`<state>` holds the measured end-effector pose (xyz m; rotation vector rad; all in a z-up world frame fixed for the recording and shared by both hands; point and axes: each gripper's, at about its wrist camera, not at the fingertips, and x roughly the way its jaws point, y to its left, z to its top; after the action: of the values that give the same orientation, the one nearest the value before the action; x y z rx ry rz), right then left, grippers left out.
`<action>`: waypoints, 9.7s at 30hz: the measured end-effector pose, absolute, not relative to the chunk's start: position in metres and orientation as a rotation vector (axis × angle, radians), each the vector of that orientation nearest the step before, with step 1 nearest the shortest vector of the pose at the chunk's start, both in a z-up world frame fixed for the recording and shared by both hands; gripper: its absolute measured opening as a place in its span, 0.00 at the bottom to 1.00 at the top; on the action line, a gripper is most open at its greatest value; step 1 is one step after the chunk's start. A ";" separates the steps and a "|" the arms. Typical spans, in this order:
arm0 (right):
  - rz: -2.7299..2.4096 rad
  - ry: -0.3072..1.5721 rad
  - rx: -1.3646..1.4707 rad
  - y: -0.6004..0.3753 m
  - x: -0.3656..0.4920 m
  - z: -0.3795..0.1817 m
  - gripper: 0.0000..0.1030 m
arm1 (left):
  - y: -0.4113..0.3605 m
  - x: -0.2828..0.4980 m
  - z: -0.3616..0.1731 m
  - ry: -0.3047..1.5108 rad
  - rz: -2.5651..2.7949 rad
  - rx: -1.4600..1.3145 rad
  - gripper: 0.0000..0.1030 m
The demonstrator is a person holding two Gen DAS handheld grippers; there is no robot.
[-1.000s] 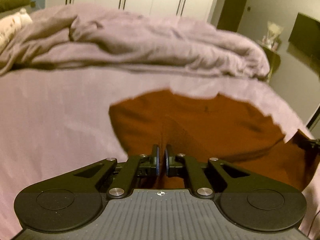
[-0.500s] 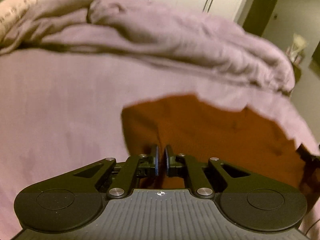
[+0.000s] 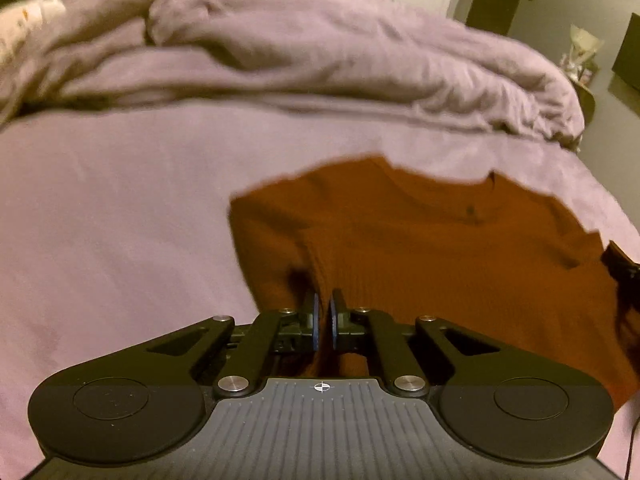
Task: Fold small clothes
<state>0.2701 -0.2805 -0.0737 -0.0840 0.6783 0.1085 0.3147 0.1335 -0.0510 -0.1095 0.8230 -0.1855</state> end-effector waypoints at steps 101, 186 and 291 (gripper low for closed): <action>0.146 0.626 -0.015 -0.222 0.236 -0.073 0.36 | 0.198 0.318 -0.113 0.935 -0.222 -0.763 0.40; 0.364 0.771 0.271 -0.179 0.323 -0.066 0.10 | 0.060 0.289 -0.054 0.882 -0.273 -0.337 0.67; 0.043 0.619 0.146 -0.343 0.260 -0.079 0.47 | -0.020 0.267 -0.054 0.959 -0.229 -0.237 0.83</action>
<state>0.2600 -0.3432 -0.0789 0.1455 0.6188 0.0427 0.2671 -0.0203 -0.0542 -0.2372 0.9587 -0.2293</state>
